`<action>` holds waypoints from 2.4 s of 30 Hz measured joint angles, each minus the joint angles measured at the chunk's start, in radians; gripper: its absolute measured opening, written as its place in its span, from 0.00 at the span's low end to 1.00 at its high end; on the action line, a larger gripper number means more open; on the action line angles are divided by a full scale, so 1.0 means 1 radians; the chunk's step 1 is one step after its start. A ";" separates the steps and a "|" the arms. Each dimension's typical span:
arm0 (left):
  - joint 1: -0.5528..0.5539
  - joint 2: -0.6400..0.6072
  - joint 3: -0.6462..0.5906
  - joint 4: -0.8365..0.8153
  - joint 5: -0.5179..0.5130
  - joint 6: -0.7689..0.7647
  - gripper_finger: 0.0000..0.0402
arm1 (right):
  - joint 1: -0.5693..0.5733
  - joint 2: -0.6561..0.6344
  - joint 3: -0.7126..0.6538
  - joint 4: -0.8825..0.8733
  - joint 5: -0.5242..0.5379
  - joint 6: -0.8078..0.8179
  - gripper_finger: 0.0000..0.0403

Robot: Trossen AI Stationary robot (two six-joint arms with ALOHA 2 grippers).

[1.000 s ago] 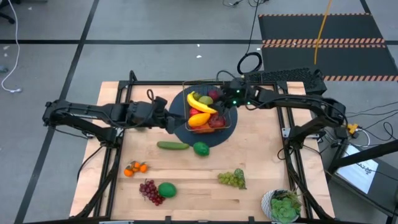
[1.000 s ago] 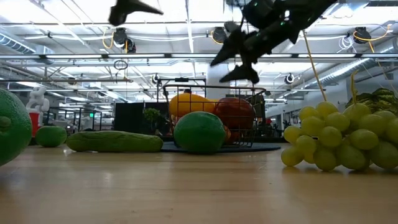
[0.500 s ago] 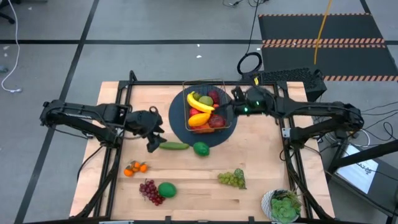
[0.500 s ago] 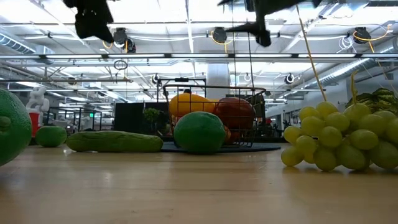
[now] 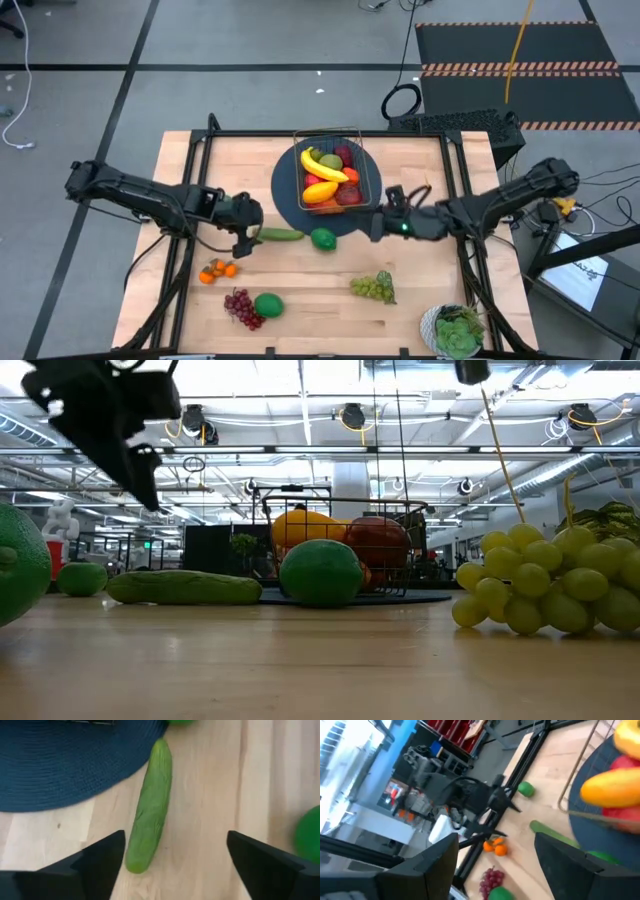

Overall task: Build produce basket
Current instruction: Put the green cucumber into the gold wire basket

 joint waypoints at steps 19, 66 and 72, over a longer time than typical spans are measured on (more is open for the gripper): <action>0.011 0.000 -0.342 0.381 -0.067 0.085 0.76 | 0.070 0.079 0.000 0.195 0.054 0.000 0.63; -0.039 0.084 0.106 0.152 0.005 0.053 0.31 | -0.514 -0.002 0.000 0.010 -0.847 -0.619 0.63; -0.041 0.083 0.229 0.129 -0.091 0.052 0.30 | -0.499 0.010 0.000 0.002 -0.895 -0.896 0.68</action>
